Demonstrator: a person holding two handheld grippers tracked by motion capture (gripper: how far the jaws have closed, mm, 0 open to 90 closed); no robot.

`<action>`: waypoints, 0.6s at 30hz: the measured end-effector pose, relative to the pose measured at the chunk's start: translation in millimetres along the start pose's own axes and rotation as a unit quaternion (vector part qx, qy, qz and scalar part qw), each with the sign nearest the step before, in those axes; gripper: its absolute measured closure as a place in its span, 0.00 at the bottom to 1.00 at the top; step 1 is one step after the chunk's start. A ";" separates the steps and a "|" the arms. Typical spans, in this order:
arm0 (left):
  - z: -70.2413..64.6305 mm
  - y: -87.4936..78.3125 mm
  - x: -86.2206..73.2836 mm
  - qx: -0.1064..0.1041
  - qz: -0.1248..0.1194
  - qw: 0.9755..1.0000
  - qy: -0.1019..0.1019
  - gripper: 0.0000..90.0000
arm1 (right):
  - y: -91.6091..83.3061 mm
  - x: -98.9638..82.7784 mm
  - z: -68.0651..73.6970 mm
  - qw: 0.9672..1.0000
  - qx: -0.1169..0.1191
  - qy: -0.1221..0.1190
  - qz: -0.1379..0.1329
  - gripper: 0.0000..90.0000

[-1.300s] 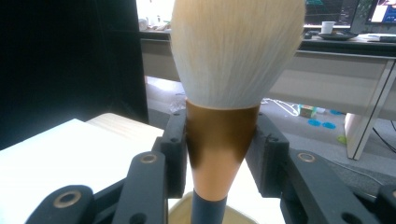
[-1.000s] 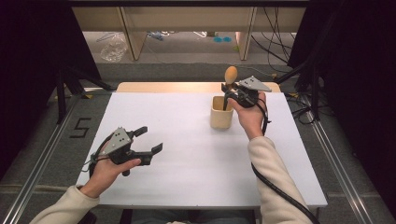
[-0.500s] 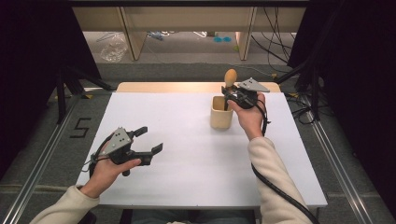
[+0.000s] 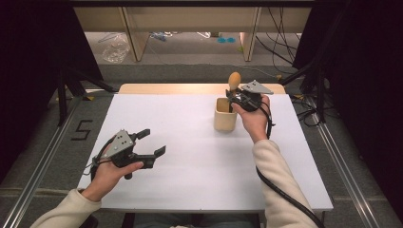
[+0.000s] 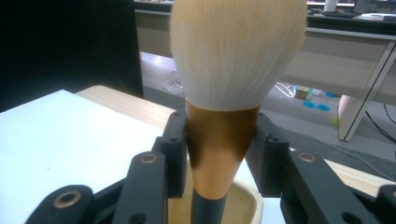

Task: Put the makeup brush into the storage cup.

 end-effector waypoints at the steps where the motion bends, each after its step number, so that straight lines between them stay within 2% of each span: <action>1: 0.1 -0.1 0.0 0.001 0.000 1.000 -0.001 0.17 | -0.1 0.0 -0.1 1.000 -0.001 -0.001 0.001 0.71; 9: -0.2 -0.2 0.2 -0.002 0.001 1.000 0.003 0.17 | 0.9 -3.1 -0.6 1.000 -0.001 -0.003 0.004 0.71; 10: -0.2 -0.1 0.2 0.000 0.000 1.000 0.000 0.17 | 0.2 -4.1 0.4 1.000 0.001 0.002 0.010 0.71; 13: -0.5 -0.1 0.4 0.002 -0.001 1.000 -0.005 0.17 | 0.7 -4.9 -0.9 1.000 0.000 0.000 0.008 0.71; 14: 0.2 -0.2 0.6 -0.002 0.000 1.000 0.006 0.17 | 0.6 -5.3 -1.2 1.000 -0.001 -0.001 0.010 0.71; 18: -0.4 0.0 -0.4 -0.001 0.002 1.000 0.001 0.17 | 1.1 -7.0 -1.6 1.000 -0.001 -0.003 0.013 0.71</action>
Point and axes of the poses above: each handheld gripper's, and its own axes: y roughly forward along the jaws, x roughly out of its top, z roughly to its left, the point moved 9 cm from there along y, roughly forward along the jaws, and after that the axes turned 12 degrees about -z, right-handed, at the moved point
